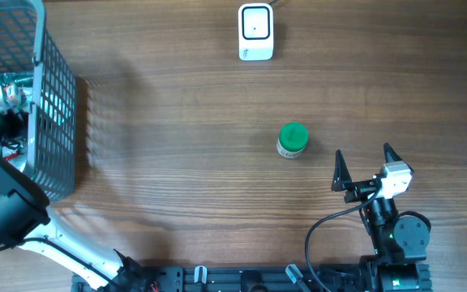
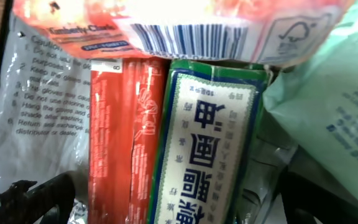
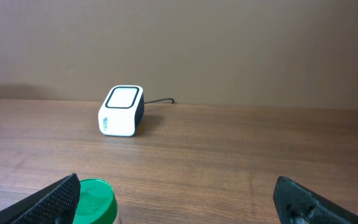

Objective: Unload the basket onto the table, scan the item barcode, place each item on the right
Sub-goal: 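Reach the left gripper into the basket and grasp the medicine box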

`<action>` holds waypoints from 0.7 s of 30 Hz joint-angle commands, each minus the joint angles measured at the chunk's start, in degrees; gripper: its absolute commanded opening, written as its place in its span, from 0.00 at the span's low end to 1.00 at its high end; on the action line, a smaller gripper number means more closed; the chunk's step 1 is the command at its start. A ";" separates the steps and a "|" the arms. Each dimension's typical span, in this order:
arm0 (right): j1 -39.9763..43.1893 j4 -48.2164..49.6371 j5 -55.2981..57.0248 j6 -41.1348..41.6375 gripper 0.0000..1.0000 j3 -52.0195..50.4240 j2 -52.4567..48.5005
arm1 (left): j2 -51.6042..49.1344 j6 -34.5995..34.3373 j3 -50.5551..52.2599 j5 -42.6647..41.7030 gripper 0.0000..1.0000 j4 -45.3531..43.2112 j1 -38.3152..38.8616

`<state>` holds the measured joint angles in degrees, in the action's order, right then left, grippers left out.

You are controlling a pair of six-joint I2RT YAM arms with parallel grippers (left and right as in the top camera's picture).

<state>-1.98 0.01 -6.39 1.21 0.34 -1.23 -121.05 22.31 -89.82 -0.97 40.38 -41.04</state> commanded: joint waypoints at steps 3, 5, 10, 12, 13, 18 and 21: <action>-0.09 0.31 0.50 -0.11 1.00 -0.04 -0.11 | -1.64 2.82 2.49 -2.29 1.00 0.96 0.02; -0.09 0.31 0.50 -0.11 1.00 -0.04 -0.11 | -1.64 2.84 2.49 -2.25 1.00 1.07 0.02; -0.09 0.31 0.50 -0.11 1.00 -0.04 -0.11 | -1.66 3.04 3.32 -2.21 1.00 1.29 -0.20; -0.09 0.31 0.50 -0.09 1.00 -0.04 -0.11 | -1.77 3.04 4.74 -2.14 1.00 0.07 -0.39; -0.09 0.31 0.50 -0.11 1.00 -0.04 -0.11 | -1.90 3.04 5.75 -1.95 1.00 -0.87 -0.57; -0.09 0.31 0.50 -0.11 1.00 -0.04 -0.11 | -2.75 2.99 10.95 -0.94 0.99 -5.73 -1.97; -0.09 0.31 0.50 -0.11 1.00 -0.04 -0.11 | -2.84 2.93 12.96 -1.29 0.74 -7.48 -2.82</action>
<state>-1.98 0.01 -6.39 1.21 0.34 -1.23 -118.32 23.77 -82.85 -4.47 32.38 -42.39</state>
